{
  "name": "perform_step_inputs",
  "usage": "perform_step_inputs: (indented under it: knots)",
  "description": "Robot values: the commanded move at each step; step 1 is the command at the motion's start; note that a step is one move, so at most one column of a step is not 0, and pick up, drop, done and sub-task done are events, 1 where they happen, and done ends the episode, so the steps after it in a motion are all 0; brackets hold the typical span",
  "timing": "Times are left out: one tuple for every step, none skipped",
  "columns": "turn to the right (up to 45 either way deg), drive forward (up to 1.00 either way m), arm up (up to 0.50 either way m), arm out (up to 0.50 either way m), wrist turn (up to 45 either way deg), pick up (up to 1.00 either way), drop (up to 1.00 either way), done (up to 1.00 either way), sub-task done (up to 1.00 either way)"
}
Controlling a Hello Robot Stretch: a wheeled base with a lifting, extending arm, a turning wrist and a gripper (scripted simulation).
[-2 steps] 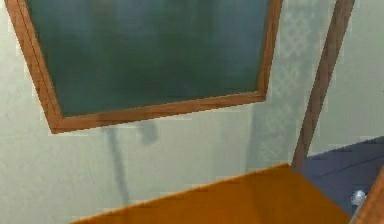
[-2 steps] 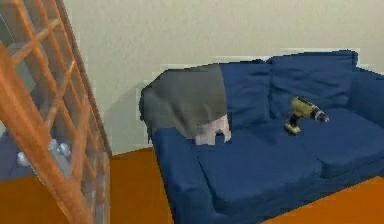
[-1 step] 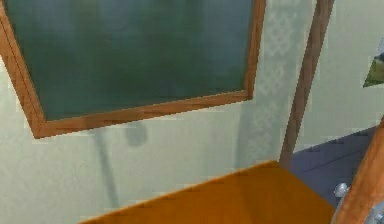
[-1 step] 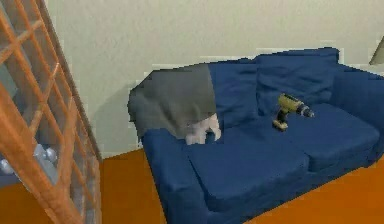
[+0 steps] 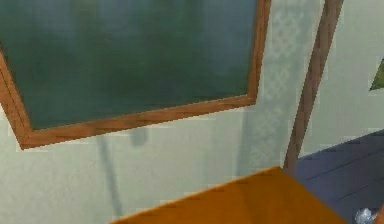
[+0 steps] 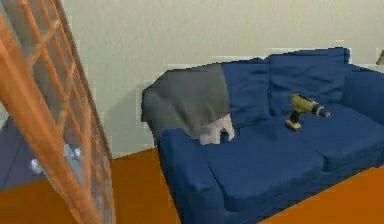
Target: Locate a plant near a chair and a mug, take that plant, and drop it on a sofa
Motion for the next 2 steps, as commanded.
perform_step_inputs:
  knots:
    - [15.0, 0.0, 0.0, 0.0, 0.0, 0.0, 0.0, 0.0, 0.0]
    - [0.0, 0.95, 0.0, 0.0, 0.0, 0.0, 0.0, 0.0, 0.0]
